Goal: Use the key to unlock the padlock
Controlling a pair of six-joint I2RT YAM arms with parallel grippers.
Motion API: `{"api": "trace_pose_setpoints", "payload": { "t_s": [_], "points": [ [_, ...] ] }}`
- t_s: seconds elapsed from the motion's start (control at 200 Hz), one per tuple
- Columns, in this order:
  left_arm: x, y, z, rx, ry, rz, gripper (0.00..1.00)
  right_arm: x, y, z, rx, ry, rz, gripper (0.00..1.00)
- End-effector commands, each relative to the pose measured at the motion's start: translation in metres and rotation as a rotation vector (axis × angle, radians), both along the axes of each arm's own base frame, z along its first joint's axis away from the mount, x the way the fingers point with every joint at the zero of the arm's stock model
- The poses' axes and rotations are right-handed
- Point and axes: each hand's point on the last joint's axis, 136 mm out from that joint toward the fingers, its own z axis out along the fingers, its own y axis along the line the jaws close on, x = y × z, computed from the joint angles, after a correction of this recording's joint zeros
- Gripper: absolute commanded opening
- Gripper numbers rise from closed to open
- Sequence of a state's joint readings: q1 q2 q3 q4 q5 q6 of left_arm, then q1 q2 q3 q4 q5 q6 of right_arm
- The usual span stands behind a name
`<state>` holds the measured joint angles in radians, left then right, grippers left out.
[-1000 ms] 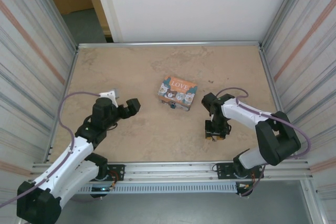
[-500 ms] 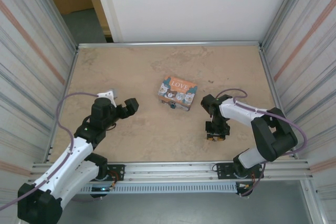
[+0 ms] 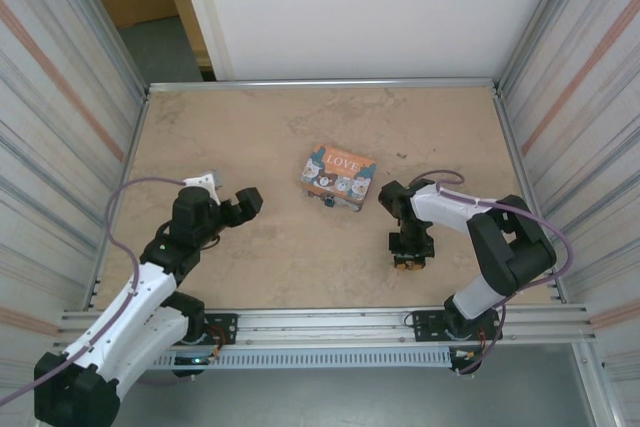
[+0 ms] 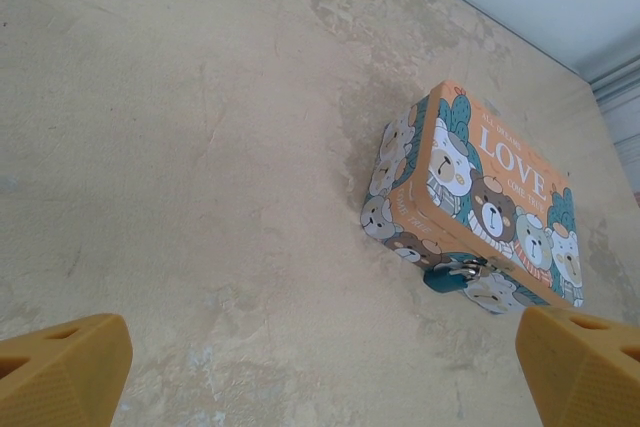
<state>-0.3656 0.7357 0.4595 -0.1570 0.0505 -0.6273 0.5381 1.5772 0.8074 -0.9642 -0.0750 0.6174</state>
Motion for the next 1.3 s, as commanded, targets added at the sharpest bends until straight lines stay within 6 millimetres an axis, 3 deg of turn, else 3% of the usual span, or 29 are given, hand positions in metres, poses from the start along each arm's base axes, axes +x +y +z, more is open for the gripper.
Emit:
{"api": "trace_pose_setpoints", "payload": {
  "t_s": [0.0, 0.666, 1.027, 1.293],
  "points": [
    [-0.002, 0.004, -0.002, 0.019, -0.005, 0.004, 0.99, 0.002, 0.002, 0.002, -0.007, 0.004, 0.018, 0.21],
    [-0.008, 0.010, 0.008, 0.024, -0.023, 0.019, 0.99, 0.001, 0.015, 0.006, 0.058, -0.037, 0.005, 0.00],
    [-0.009, 0.007, 0.022, -0.019, -0.036, 0.014, 0.99, 0.024, 0.030, 0.020, 0.155, -0.177, 0.020, 0.00],
    [-0.007, -0.004, 0.032, -0.128, -0.011, 0.011, 0.99, 0.047, 0.049, 0.051, 0.268, -0.323, 0.061, 0.00]
  ]
}}
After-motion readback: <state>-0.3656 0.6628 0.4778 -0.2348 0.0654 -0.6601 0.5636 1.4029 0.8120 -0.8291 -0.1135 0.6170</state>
